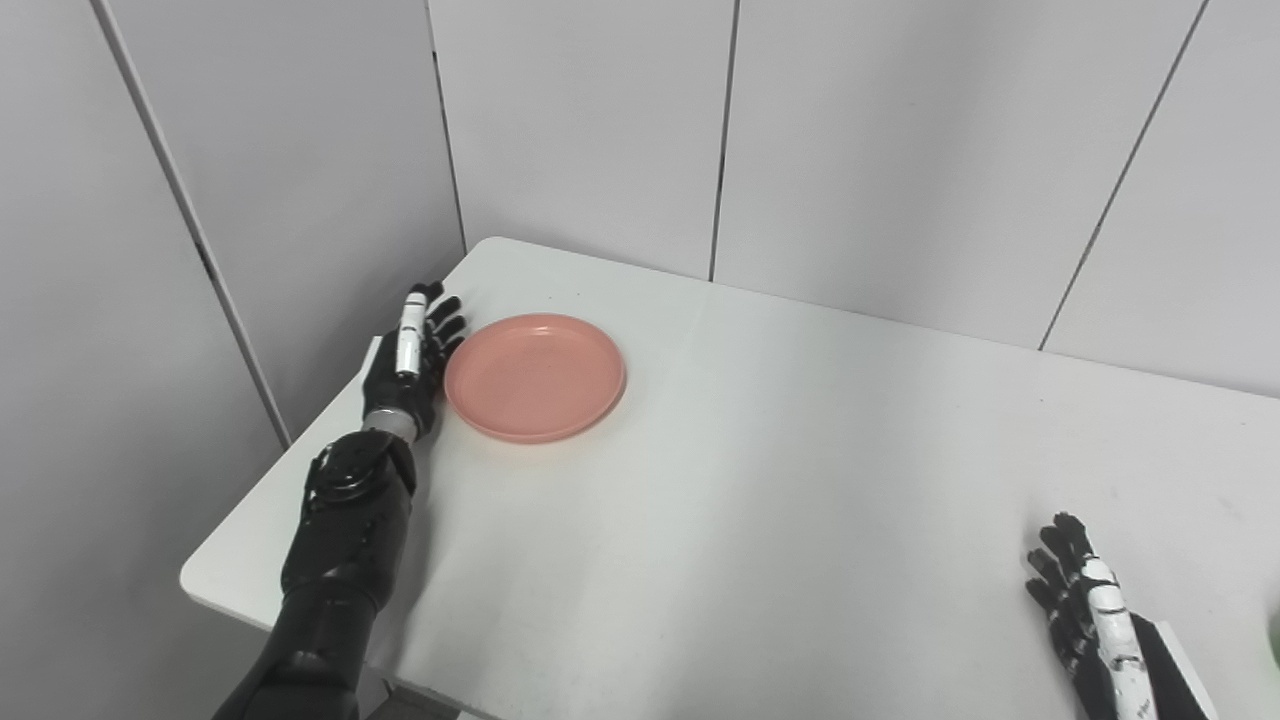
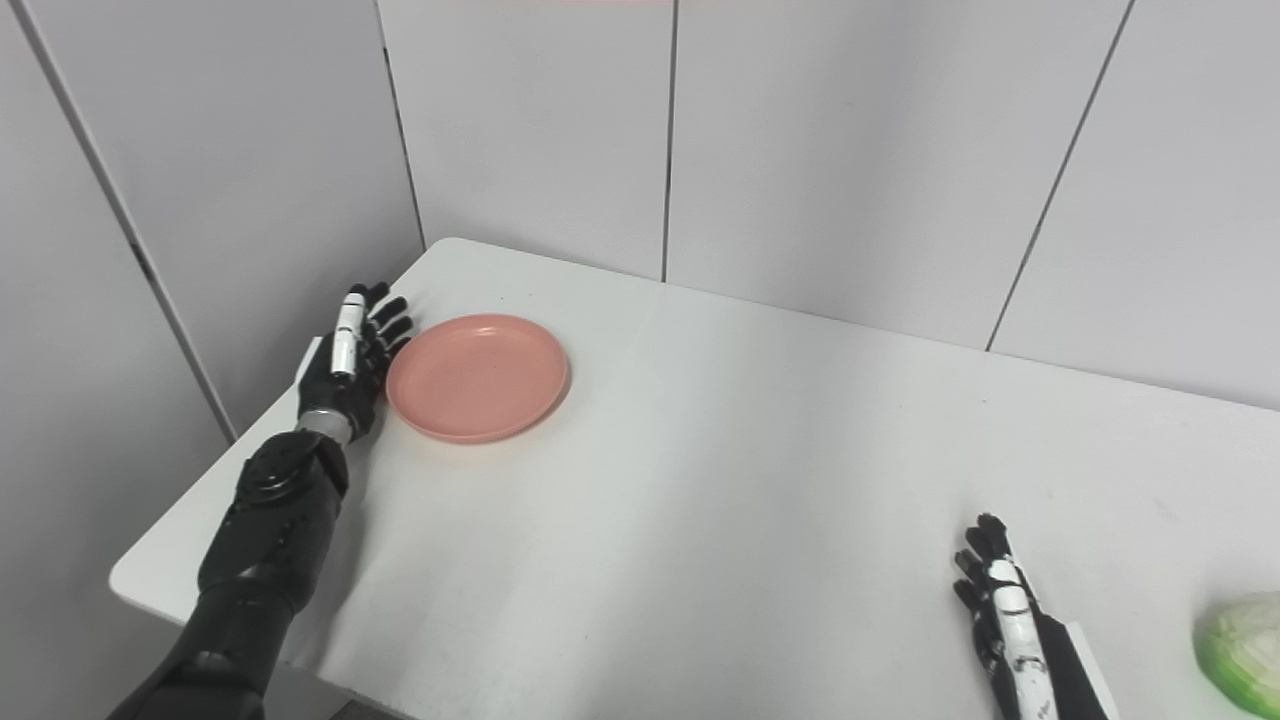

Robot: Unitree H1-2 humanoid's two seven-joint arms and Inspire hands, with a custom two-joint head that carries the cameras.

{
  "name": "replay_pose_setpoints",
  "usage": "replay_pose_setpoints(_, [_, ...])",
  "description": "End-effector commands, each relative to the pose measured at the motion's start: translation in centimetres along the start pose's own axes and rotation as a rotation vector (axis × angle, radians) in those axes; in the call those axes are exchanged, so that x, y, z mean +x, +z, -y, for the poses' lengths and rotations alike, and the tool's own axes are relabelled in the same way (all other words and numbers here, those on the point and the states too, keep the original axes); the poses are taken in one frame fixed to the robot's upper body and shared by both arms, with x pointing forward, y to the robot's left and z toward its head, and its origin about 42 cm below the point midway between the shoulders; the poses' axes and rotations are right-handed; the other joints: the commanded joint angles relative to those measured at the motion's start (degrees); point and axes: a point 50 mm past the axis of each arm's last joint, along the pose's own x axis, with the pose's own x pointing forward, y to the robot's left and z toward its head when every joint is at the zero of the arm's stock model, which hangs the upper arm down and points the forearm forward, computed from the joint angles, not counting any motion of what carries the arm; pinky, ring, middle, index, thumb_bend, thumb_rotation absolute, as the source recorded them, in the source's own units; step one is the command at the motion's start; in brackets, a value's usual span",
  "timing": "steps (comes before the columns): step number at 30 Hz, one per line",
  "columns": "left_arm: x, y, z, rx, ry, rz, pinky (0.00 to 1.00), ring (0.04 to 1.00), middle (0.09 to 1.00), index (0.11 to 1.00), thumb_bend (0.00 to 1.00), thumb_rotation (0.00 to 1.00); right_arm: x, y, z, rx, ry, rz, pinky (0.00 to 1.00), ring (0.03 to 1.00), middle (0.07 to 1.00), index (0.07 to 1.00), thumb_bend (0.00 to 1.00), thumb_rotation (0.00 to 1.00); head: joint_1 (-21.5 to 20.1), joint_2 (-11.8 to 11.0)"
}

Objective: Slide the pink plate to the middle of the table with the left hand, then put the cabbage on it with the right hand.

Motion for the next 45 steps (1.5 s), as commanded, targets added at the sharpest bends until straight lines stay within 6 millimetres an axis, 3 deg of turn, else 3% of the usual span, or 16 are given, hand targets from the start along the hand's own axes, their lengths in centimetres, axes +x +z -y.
replay_pose_setpoints(1, [-0.4,-1.1,1.8,0.006,-0.063,-0.061,0.90,0.902,0.894,0.880,0.38,1.00,0.2,0.8,-0.1,-0.009,0.009,0.015,1.00,1.000,1.000,1.000,0.18,1.00,0.03,-0.03])
replay_pose_setpoints(16, [-2.4,-1.2,7.3,0.025,-0.252,-0.065,0.91,0.907,0.898,0.883,0.40,1.00,0.2,0.9,-0.6,-0.014,0.006,0.005,1.00,1.000,1.000,1.000,0.21,1.00,-1.72,0.91])
replay_pose_setpoints(27, [-4.1,-2.7,10.9,-0.005,-0.353,-0.122,0.90,0.918,0.911,0.898,0.38,1.00,0.4,0.7,-1.0,-0.016,0.012,0.009,1.00,1.000,1.000,1.000,0.22,1.00,-4.32,1.64])
replay_pose_setpoints(45, [-7.8,-4.7,19.5,-0.099,-0.539,-0.206,0.95,0.942,0.939,0.926,0.32,1.00,0.7,0.3,-2.2,-0.010,-0.006,0.009,1.00,1.000,1.000,1.000,0.25,1.00,-11.90,2.26])
